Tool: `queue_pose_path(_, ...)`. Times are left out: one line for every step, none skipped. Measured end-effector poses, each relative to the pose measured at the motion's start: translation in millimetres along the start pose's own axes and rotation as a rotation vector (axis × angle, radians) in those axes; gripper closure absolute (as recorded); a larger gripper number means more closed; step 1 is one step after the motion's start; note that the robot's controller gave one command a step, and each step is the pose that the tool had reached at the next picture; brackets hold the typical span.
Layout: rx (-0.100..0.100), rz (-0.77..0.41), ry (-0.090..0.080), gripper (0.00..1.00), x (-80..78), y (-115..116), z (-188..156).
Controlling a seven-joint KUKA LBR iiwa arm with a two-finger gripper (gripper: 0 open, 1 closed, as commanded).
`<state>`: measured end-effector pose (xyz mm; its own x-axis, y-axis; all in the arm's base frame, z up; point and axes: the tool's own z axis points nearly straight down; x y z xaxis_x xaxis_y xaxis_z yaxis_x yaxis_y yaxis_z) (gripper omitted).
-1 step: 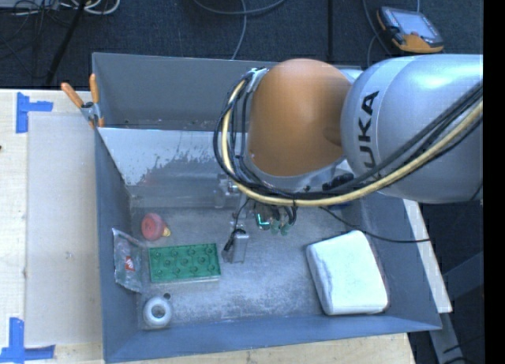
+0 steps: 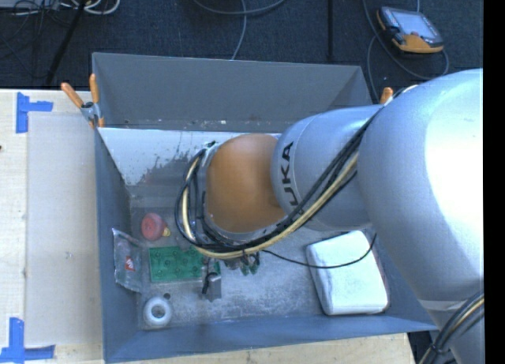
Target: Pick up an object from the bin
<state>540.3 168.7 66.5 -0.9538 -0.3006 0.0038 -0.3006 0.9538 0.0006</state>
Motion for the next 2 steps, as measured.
queue_pose_path(-0.002, 0.004, -0.005, 1.00, -2.1, 1, -5)
queue_pose_path(0.000, 0.029, -0.011, 1.00, 22.8, 28, -146)
